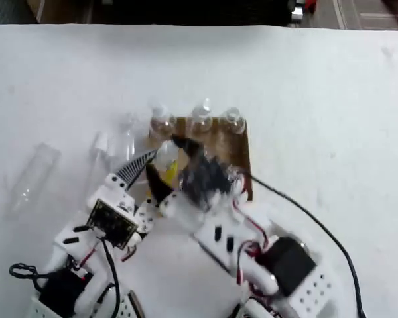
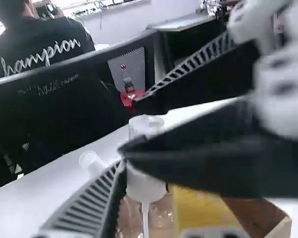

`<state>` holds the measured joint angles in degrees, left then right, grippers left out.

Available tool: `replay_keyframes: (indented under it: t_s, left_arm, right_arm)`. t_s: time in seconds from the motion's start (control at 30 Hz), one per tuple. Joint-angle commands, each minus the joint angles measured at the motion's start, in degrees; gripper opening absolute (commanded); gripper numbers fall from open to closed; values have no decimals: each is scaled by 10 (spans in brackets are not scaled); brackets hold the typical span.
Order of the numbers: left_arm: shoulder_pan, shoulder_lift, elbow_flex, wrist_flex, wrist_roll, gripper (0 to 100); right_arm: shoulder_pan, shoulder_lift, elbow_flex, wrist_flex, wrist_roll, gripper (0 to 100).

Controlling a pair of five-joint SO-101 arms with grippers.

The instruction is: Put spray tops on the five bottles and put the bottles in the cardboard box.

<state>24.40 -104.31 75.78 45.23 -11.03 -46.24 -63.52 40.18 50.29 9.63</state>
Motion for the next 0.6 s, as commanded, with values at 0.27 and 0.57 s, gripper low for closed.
replay_keyframes:
  t_s: [0.27,0.57]
  left_arm:
    - [2,-3,-6,-13,4,22]
    - [2,-3,-7,-13,4,22]
  right_arm:
    - [63,35,-12,-40,-97,190]
    - [61,35,8,-58,-97,39]
